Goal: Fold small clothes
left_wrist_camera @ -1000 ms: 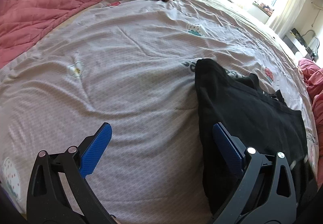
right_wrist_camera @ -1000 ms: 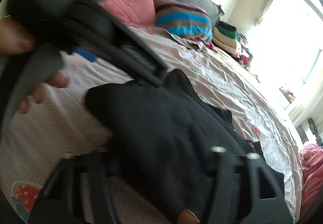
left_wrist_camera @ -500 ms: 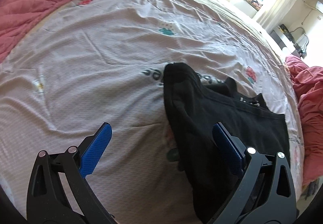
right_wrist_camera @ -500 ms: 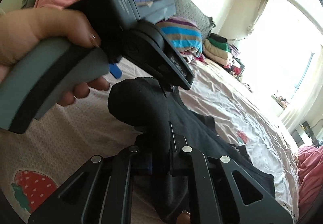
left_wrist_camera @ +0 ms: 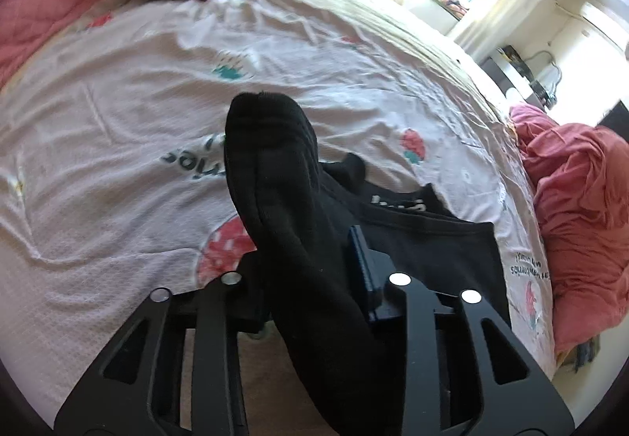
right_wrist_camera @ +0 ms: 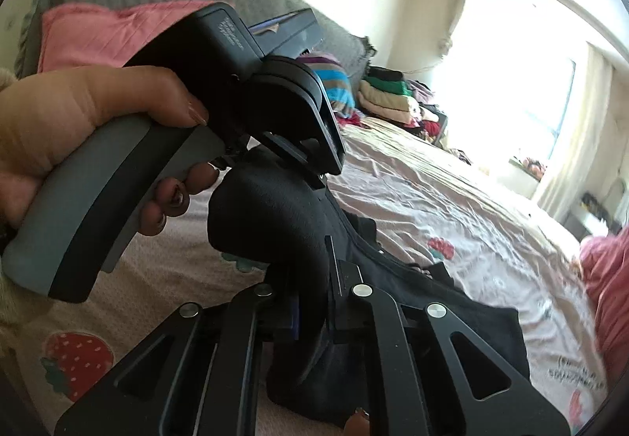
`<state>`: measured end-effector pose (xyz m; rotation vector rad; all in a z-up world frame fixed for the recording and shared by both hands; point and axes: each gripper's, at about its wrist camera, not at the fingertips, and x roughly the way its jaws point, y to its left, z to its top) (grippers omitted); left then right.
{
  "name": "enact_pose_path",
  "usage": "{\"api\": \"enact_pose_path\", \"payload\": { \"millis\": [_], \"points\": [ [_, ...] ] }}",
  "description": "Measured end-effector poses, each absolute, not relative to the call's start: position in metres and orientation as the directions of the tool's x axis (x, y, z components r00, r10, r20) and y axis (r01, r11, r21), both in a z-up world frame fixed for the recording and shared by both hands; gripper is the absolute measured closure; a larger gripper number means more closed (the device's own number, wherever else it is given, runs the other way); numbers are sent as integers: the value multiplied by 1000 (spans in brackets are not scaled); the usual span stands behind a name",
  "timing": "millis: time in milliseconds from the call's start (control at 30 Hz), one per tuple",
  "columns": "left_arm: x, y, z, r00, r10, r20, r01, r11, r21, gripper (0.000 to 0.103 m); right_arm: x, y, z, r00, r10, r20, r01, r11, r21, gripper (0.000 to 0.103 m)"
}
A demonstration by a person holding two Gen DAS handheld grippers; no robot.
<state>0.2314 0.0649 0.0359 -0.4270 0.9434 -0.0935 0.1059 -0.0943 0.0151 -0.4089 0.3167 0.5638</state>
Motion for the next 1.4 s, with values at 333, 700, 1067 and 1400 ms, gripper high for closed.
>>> {"api": "enact_pose_path", "payload": {
  "millis": [333,700,1067,1400],
  "points": [
    [226,17,75,626,-254,-738,-30,937,-348,82,100,-138,33,840,428,-334,-503,845,-183,96],
    [228,-39,94,625,-268,-733,44,950,-310,82,95,-185,36,866,389,-313,-441,890,-114,96],
    [240,-93,85,581,-272,-767,99,959,-265,82,104,-227,25,852,375,-364,-398,917,12,96],
    [259,-148,54,499,-273,-823,150,962,-229,80,122,-273,0,800,384,-460,-326,923,205,96]
  ]
}}
